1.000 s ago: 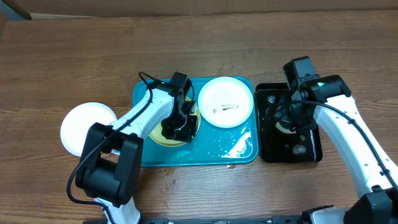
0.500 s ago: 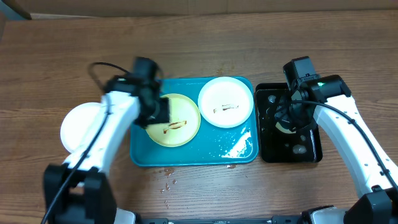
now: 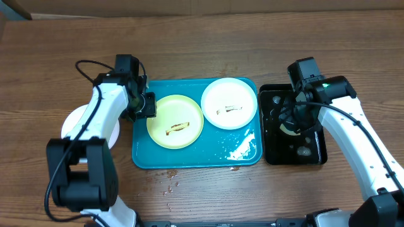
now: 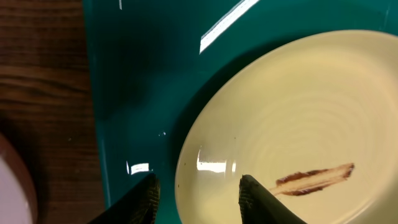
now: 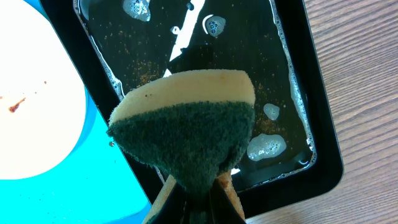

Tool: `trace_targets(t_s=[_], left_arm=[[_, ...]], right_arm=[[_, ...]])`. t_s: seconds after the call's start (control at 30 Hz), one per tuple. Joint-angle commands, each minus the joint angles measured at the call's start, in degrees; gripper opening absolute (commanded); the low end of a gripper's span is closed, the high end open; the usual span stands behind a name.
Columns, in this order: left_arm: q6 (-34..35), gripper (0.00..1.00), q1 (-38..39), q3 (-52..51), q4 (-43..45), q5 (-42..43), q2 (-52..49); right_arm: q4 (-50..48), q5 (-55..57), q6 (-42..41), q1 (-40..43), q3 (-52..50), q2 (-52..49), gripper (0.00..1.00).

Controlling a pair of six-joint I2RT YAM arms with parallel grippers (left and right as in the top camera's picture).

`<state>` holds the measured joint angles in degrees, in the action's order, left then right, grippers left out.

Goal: Clean dirty plates on tray and stack at the side
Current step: 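Move the left gripper to the yellow plate rim and grasp it, then bring the sponge in the right gripper down onto the yellow plate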

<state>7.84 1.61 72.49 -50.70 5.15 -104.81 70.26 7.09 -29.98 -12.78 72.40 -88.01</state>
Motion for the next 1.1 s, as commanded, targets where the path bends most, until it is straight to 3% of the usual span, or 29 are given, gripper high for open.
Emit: trace_targets(t_s=[0.0,0.43,0.57,0.77,0.93,1.07], left_arm=[[-2.10,0.41,-0.24,0.37,0.17,1.51,-2.73],[-2.05,0.30,0.02,-3.15,-1.51,4.04,-5.92],[-2.05,0.16,0.02,-3.78,-2.82,4.17,-6.08],[-2.08,0.04,0.02,-3.76,-5.25,5.01,-6.08],[-2.08,0.04,0.28,-3.76,-7.58,6.69,-6.08],[-2.03,0.04,2.32,-3.76,-9.09,8.00,-6.08]], right_arm=[[-0.07,0.81,0.26,0.11,1.16,1.53,0.04],[-0.04,0.81,0.26,0.11,1.16,1.53,0.04],[-0.04,0.81,0.26,0.11,1.16,1.53,0.04],[0.02,0.81,0.26,0.11,1.16,1.53,0.04],[-0.55,-1.20,2.10,0.09,1.16,1.53,0.04],[-3.65,-13.16,9.35,-0.66,0.87,1.53,0.04]])
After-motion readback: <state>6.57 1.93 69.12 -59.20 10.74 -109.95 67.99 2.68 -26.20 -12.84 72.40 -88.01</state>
